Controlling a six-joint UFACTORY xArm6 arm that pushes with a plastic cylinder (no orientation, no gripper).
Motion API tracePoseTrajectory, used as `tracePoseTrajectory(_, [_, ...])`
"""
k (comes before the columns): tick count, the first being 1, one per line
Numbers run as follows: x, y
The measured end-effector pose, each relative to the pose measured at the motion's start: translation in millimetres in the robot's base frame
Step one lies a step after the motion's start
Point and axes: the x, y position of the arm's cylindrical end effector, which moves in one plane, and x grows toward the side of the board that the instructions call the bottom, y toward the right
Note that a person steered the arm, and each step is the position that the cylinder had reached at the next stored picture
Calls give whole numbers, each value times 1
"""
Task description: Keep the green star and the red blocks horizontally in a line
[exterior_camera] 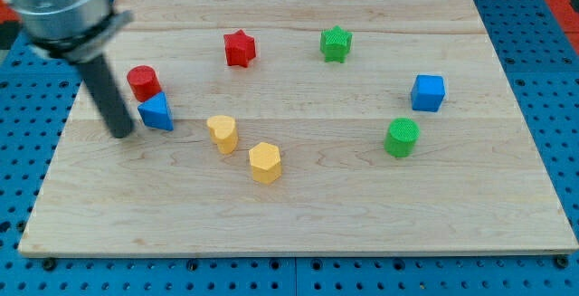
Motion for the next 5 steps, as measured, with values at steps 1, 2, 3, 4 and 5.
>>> tracePoseTrajectory(1, [-18, -34])
tracePoseTrajectory(2, [-38, 18])
tracePoseTrajectory(3, [-69, 42])
tracePoseTrajectory(4, [-75, 10])
tracePoseTrajectory(5, [-98, -45])
